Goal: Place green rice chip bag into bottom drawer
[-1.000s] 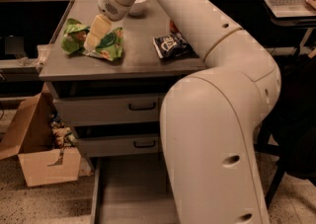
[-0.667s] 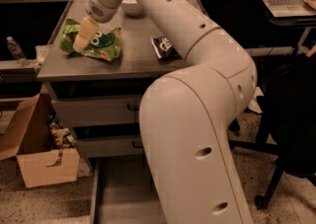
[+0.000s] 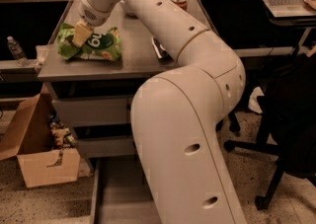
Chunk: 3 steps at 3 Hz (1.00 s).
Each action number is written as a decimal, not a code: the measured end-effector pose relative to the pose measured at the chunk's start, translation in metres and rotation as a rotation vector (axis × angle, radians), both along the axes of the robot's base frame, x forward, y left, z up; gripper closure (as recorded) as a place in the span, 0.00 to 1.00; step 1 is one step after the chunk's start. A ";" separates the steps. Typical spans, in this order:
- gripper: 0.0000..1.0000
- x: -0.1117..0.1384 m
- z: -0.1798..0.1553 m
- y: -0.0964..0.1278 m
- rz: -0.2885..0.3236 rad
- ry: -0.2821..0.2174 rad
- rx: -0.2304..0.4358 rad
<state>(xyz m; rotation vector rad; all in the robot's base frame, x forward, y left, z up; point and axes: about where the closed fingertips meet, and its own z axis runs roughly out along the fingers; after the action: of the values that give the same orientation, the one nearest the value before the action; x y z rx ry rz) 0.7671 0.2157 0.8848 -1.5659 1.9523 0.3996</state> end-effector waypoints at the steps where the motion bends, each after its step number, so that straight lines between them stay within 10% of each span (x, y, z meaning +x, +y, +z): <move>1: 0.74 -0.004 0.001 0.000 0.005 -0.005 0.027; 3: 1.00 -0.066 0.091 -0.049 -0.017 -0.191 0.214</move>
Offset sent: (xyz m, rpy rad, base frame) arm -0.0669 -0.0558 0.0438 0.2048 -0.1392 -0.0011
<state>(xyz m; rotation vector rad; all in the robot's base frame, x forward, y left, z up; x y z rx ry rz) 0.7015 0.1662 0.9762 -1.3969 1.7160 0.4207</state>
